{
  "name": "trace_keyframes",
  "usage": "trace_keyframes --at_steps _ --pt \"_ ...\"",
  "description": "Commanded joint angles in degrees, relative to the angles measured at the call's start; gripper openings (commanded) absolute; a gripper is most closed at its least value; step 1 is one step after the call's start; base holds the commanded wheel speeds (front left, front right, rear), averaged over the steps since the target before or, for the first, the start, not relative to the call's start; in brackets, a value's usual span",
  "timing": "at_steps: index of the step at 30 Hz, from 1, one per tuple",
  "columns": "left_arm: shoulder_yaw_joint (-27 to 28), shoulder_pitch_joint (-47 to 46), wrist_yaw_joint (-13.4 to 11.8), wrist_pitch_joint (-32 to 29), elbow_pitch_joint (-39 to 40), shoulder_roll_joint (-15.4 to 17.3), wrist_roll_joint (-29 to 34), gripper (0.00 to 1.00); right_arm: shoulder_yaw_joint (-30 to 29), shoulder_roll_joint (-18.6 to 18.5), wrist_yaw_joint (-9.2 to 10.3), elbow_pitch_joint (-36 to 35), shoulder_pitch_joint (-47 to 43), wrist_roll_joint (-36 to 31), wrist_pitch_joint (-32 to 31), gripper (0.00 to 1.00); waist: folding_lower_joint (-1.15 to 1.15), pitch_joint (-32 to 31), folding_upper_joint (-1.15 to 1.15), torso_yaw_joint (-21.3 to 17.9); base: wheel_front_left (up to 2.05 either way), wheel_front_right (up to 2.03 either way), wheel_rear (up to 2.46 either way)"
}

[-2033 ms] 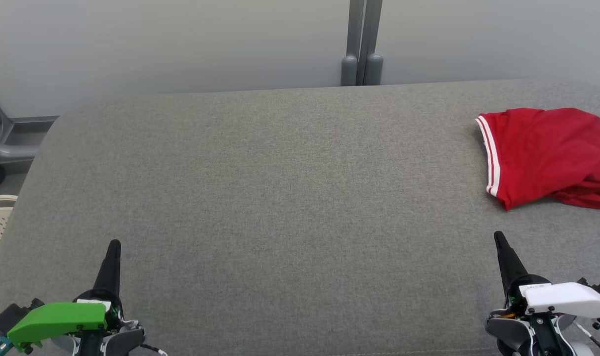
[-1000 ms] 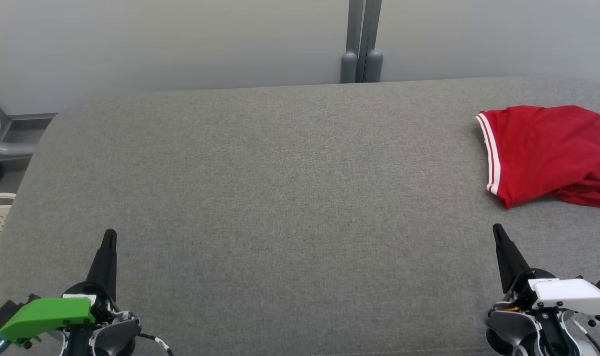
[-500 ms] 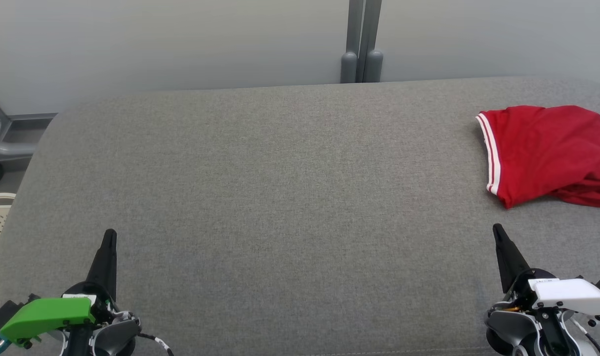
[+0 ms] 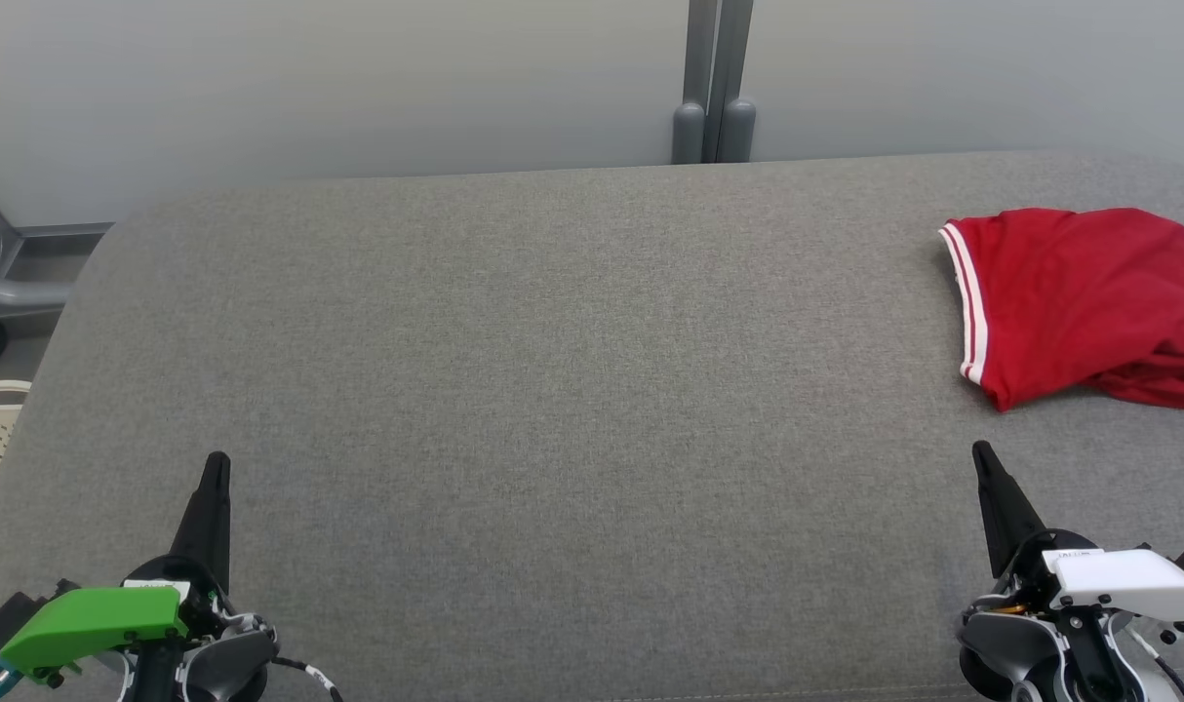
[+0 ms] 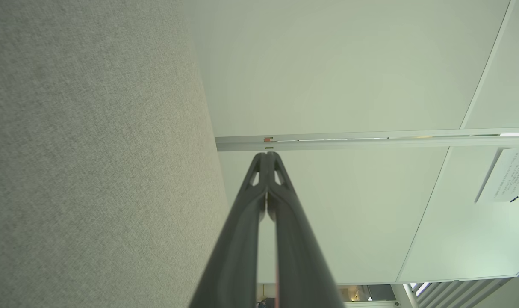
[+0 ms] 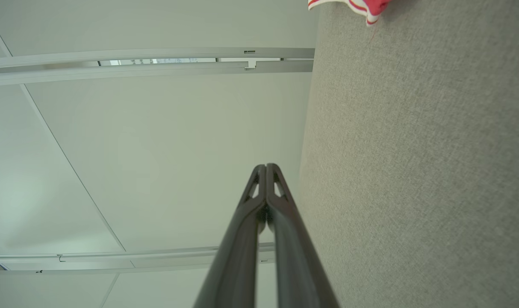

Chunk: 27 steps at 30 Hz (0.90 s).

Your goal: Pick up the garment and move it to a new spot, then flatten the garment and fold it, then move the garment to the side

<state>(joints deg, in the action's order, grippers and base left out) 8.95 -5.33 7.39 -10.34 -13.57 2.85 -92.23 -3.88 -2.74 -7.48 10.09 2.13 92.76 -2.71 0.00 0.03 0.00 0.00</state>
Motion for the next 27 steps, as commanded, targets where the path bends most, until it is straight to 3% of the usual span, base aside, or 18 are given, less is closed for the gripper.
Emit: trace_keyframes --at_steps 1,27 --pt "0.1 -0.7 0.3 -0.1 0.1 0.0 0.0 0.0 0.1 -0.3 -0.02 -0.3 0.5 0.3 -0.3 0.0 0.0 0.0 0.0 0.0 0.0 0.0 0.0" --pt "0.1 -0.7 0.3 -0.1 0.1 0.0 0.0 0.0 0.1 -0.3 -0.02 -0.3 0.5 0.3 -0.3 0.0 0.0 0.0 0.0 0.0 0.0 0.0 0.0"
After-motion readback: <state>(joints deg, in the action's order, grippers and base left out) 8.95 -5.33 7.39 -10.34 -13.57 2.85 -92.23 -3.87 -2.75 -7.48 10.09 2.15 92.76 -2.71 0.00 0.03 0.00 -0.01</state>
